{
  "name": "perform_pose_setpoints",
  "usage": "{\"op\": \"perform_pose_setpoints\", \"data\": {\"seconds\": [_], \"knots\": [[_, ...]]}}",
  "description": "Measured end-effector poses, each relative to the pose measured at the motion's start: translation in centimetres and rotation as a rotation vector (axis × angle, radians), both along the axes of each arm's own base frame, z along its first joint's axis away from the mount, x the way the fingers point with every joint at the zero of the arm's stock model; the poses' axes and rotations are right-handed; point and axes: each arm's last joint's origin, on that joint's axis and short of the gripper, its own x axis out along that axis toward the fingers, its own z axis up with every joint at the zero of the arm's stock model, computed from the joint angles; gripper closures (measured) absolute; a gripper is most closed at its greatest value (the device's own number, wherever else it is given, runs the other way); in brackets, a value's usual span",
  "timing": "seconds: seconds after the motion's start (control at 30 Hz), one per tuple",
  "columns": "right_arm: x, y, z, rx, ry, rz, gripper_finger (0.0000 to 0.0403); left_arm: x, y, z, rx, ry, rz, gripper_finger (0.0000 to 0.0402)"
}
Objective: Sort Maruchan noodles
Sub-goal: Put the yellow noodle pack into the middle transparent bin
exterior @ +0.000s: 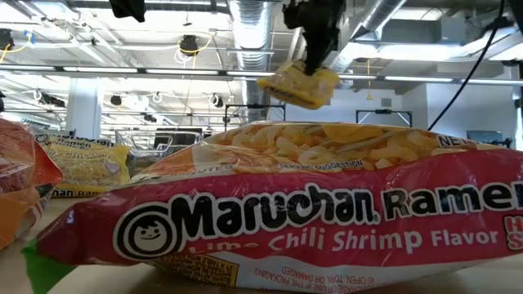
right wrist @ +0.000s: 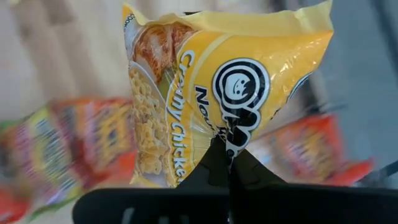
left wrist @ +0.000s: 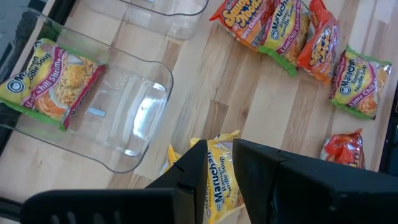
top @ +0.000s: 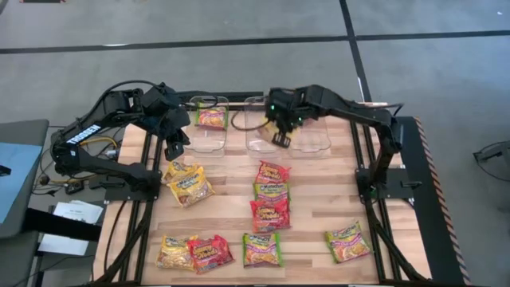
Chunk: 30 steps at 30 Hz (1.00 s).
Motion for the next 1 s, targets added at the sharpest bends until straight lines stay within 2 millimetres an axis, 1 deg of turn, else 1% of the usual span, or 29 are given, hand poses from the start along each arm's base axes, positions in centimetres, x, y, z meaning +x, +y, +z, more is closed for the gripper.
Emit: {"op": "perform_pose_setpoints", "data": {"seconds": [0.33, 0.53, 0.6, 0.67, 0.73, 0.83, 0.93, 1.0], "knots": [[0.7, -5.4, 1.4, -0.312, -0.123, 0.075, 0.0401, 0.3, 0.1, 0.2, 0.015, -0.039, 0.000, 0.0340], [0.6, -8.1, 2.0, -0.484, -0.101, 0.189, 0.0401, 0.4, 0.1, 0.3, 0.018, -0.047, 0.001, 0.0340], [1.1, -8.6, 1.7, -0.554, -0.061, 0.241, 0.0401, 0.4, 0.1, 0.3, 0.016, -0.047, 0.004, 0.0340], [1.3, -9.5, 1.1, -0.591, -0.009, 0.281, 0.0401, 0.4, 0.2, 0.3, 0.009, -0.051, 0.015, 0.0340], [1.9, -9.8, 0.6, -0.630, 0.018, 0.324, 0.0401, 0.4, 0.2, 0.3, 0.013, -0.051, 0.032, 0.0340], [2.6, -10.7, -1.2, -0.624, 0.111, 0.365, 0.0401, 0.4, 0.3, 0.3, 0.026, -0.045, 0.071, 0.0340], [3.4, -11.1, -3.1, -0.612, 0.193, 0.400, 0.0401, 0.3, 0.4, 0.3, 0.040, -0.039, 0.111, 0.0340], [3.7, -11.2, -4.0, -0.593, 0.225, 0.413, 0.0401, 0.3, 0.4, 0.3, 0.046, -0.037, 0.132, 0.0340]]}}
